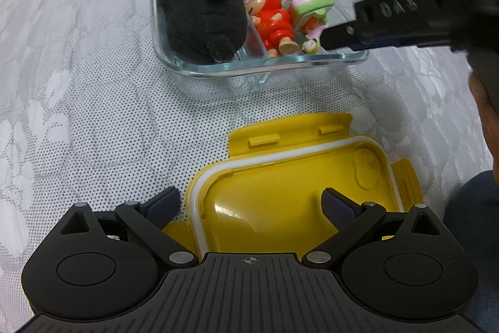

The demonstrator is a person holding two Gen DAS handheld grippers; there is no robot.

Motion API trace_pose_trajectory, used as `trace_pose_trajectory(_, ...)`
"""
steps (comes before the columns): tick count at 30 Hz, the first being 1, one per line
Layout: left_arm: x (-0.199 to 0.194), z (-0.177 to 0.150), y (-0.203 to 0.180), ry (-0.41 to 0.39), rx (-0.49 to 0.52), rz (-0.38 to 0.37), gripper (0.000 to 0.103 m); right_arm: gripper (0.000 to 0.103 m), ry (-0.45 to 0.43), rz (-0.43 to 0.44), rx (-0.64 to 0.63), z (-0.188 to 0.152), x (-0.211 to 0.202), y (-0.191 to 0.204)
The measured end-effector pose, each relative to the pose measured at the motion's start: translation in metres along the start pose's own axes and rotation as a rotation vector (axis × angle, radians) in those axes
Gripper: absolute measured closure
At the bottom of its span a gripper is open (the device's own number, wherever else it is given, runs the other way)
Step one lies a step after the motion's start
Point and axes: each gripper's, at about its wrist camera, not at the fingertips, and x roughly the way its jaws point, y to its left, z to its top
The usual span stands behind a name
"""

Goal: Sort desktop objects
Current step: 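Press the green toy down beside the red figurine and open the right gripper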

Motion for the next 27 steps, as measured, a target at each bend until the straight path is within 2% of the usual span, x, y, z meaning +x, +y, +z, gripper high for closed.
trace_pose_trajectory(2,-0.001,0.000,0.000,0.000,-0.001,0.002,0.003,0.069,-0.018,-0.008,-0.003,0.000,-0.005,0.003)
trace_pose_trajectory(5,-0.001,-0.001,-0.001,0.004,0.001,0.006,0.003,0.069,-0.099,-0.012,0.026,0.015,-0.015,0.004)
trace_pose_trajectory(8,-0.001,0.000,-0.001,0.008,0.004,0.005,0.003,0.069,-0.169,-0.030,0.012,0.034,-0.016,0.008)
trace_pose_trajectory(10,-0.001,-0.001,0.000,0.010,0.005,0.005,0.003,0.069,-0.185,-0.045,-0.007,0.046,-0.005,0.012)
trace_pose_trajectory(12,-0.001,-0.001,0.001,0.010,0.002,0.004,0.003,0.069,-0.164,-0.061,-0.015,0.053,0.012,0.013)
trace_pose_trajectory(14,0.000,-0.001,0.002,0.010,-0.004,0.003,0.003,0.071,-0.099,-0.045,0.033,0.053,0.026,0.008)
trace_pose_trajectory(16,0.000,0.000,0.003,0.008,-0.009,0.003,0.003,0.071,-0.064,-0.027,0.072,0.042,0.025,0.002)
trace_pose_trajectory(21,0.000,0.001,0.000,0.007,0.004,0.005,0.003,0.072,0.020,-0.011,0.072,0.011,0.018,-0.004)
trace_pose_trajectory(22,-0.001,0.000,0.001,0.008,0.004,0.006,0.003,0.072,0.016,-0.008,0.072,0.007,0.015,-0.005)
trace_pose_trajectory(27,-0.001,0.000,0.001,0.012,-0.002,0.015,0.003,0.071,-0.127,-0.016,0.080,0.012,-0.012,-0.009)
